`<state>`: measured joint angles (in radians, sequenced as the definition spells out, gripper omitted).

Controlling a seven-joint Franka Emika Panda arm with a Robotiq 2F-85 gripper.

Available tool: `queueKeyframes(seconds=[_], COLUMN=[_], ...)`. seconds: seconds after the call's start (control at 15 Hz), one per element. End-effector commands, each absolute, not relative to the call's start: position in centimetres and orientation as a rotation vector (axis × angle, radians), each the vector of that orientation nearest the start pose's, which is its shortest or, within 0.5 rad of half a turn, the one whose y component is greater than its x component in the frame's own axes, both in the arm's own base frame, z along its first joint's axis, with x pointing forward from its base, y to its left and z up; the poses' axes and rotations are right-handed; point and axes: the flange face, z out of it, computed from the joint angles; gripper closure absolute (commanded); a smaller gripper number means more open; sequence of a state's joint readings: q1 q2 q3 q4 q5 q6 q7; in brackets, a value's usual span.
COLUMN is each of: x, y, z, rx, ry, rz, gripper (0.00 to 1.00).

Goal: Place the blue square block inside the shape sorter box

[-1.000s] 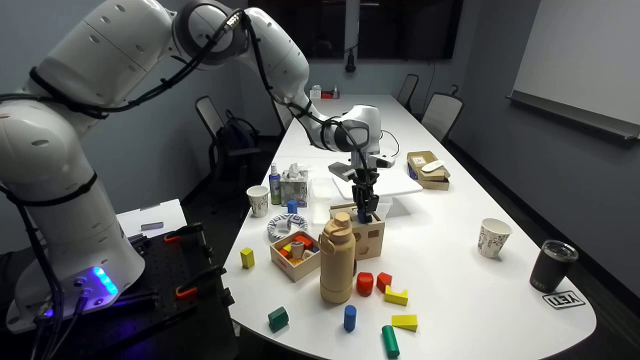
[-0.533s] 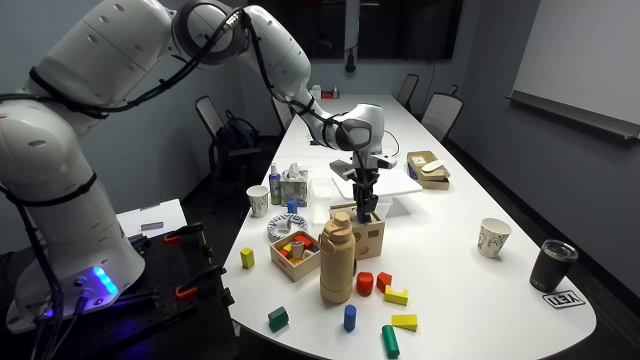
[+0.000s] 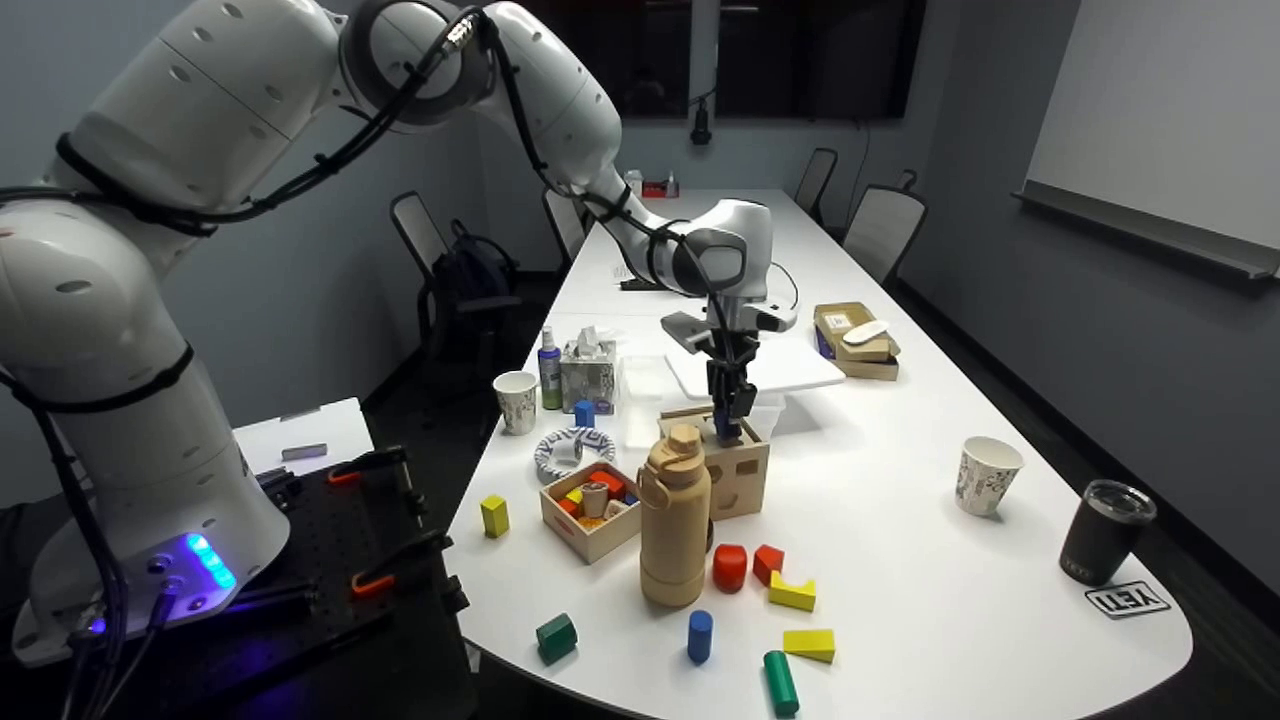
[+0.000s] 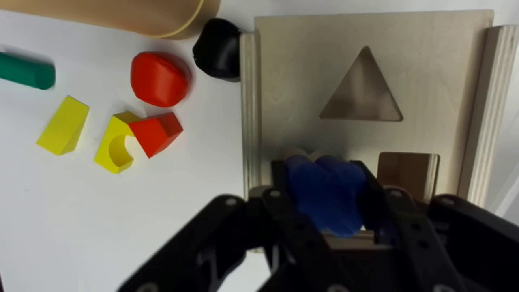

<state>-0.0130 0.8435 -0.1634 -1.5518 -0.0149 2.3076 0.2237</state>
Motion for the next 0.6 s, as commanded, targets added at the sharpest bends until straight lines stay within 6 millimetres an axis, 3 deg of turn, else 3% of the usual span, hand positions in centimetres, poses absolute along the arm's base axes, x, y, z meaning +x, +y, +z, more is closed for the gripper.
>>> queueKeyframes(seconds=[0.0,0.53], x=[68.0,67.4], y=[-11.2,-12.4], z=[15.5,15.0], rx=[-3.204,-3.185], ry=[0.593,0.605], rz=[0.164,0.208], gripper=[0.83,0.83])
